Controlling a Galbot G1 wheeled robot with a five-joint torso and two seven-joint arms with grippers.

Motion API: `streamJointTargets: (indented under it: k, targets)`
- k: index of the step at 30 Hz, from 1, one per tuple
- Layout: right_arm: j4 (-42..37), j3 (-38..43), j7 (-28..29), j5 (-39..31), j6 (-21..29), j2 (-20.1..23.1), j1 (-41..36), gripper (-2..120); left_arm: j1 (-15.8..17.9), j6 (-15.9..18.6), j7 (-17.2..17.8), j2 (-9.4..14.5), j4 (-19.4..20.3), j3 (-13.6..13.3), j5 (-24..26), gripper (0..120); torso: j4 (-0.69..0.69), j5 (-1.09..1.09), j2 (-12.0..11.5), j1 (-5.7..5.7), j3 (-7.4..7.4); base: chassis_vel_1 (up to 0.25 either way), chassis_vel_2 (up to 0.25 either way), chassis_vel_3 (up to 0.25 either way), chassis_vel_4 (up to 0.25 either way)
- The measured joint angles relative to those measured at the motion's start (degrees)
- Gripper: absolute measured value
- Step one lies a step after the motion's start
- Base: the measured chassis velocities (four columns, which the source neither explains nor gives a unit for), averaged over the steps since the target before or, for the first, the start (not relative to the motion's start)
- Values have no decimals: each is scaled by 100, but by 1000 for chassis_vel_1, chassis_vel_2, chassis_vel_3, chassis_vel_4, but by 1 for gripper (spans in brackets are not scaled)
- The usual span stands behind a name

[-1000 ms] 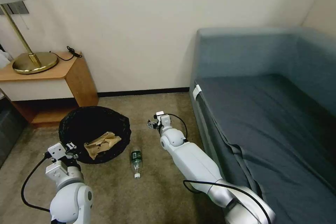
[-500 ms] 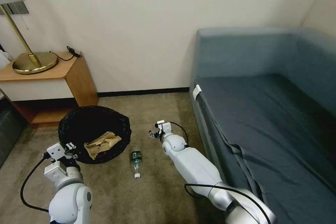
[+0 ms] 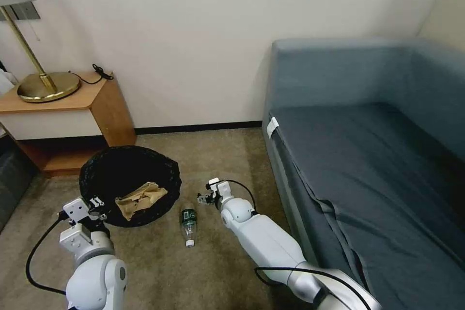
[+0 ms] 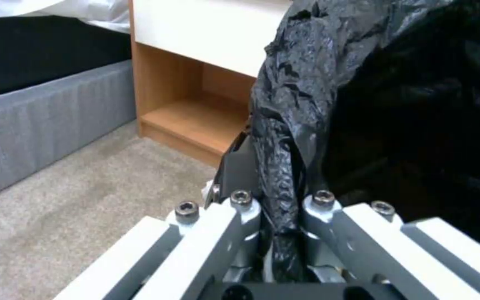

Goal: Pick up the trash bin, then pick up the garbage on the floor and place it into the trash bin.

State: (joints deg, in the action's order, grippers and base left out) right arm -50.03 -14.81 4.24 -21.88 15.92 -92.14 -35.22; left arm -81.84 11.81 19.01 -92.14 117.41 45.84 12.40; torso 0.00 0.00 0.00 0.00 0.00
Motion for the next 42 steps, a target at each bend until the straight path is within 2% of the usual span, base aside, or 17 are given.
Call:
streamJointTargets:
  k: [9, 15, 42]
  targets:
    - [-20, -179, -225, -35, -151, 0, -135, 100, -35, 1, 8, 0, 66, -12, -37, 3, 0, 0, 0, 0, 0, 0, 0, 0, 0]
    - [-34, -346, -355, -403, -174, 1, -214, 100, -99, 9, 18, 0, 186, 13, -57, 3, 0, 0, 0, 0, 0, 0, 0, 0, 0]
    - [-61, -591, -939, -448, -404, 0, -601, 100, -202, 3, 71, 0, 342, -83, -265, 3, 0, 0, 0, 0, 0, 0, 0, 0, 0]
